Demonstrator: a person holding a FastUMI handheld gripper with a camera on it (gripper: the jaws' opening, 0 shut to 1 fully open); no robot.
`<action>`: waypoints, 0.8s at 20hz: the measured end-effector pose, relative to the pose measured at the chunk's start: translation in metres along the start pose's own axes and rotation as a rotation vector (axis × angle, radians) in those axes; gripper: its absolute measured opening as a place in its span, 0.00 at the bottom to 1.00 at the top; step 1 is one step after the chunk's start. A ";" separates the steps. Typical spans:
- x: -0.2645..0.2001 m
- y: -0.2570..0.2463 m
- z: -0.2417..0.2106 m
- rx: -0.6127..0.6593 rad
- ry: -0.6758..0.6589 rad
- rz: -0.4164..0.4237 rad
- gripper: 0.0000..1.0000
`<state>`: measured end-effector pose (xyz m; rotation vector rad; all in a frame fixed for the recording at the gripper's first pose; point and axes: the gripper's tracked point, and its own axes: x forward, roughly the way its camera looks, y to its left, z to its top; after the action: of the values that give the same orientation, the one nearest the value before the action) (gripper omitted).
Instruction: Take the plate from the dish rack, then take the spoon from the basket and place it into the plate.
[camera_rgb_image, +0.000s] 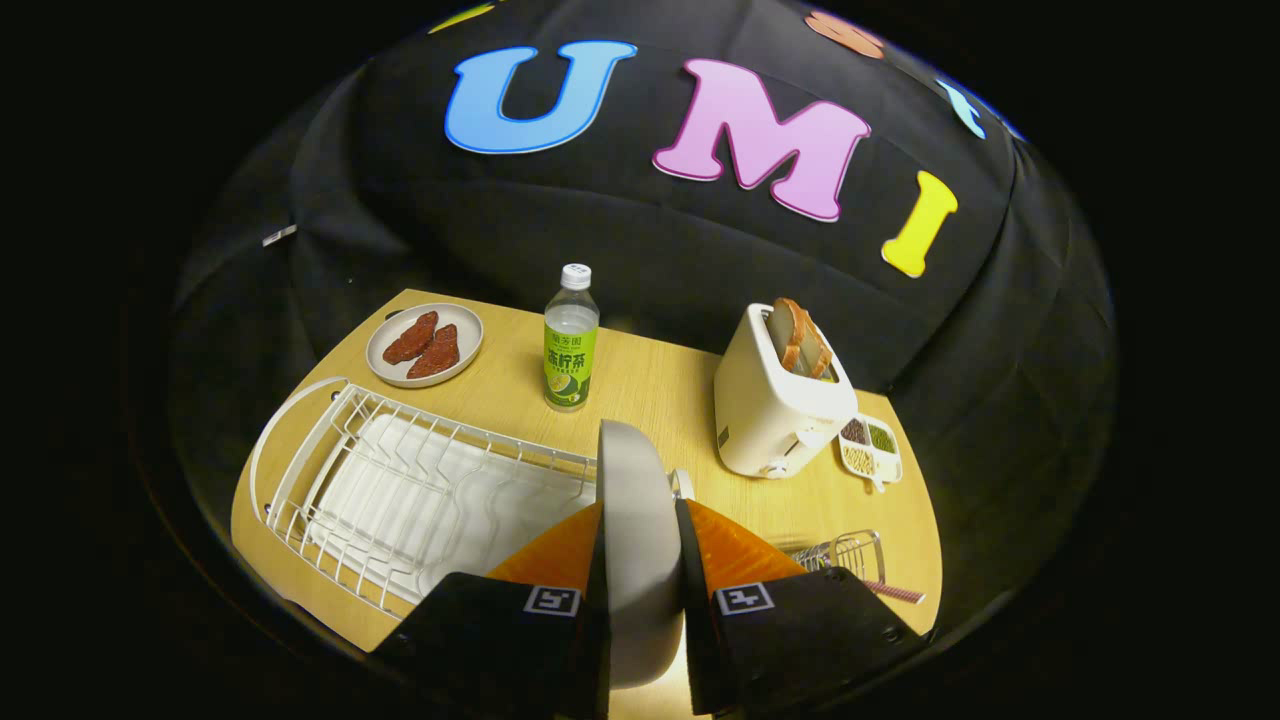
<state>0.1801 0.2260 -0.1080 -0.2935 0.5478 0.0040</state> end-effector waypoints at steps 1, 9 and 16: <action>-0.001 -0.001 0.001 0.000 -0.001 0.001 0.34; 0.010 -0.043 -0.012 0.177 0.076 -0.032 0.31; 0.001 -0.059 0.015 0.188 0.012 -0.108 0.30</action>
<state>0.1936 0.1740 -0.0800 -0.1389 0.5394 -0.1529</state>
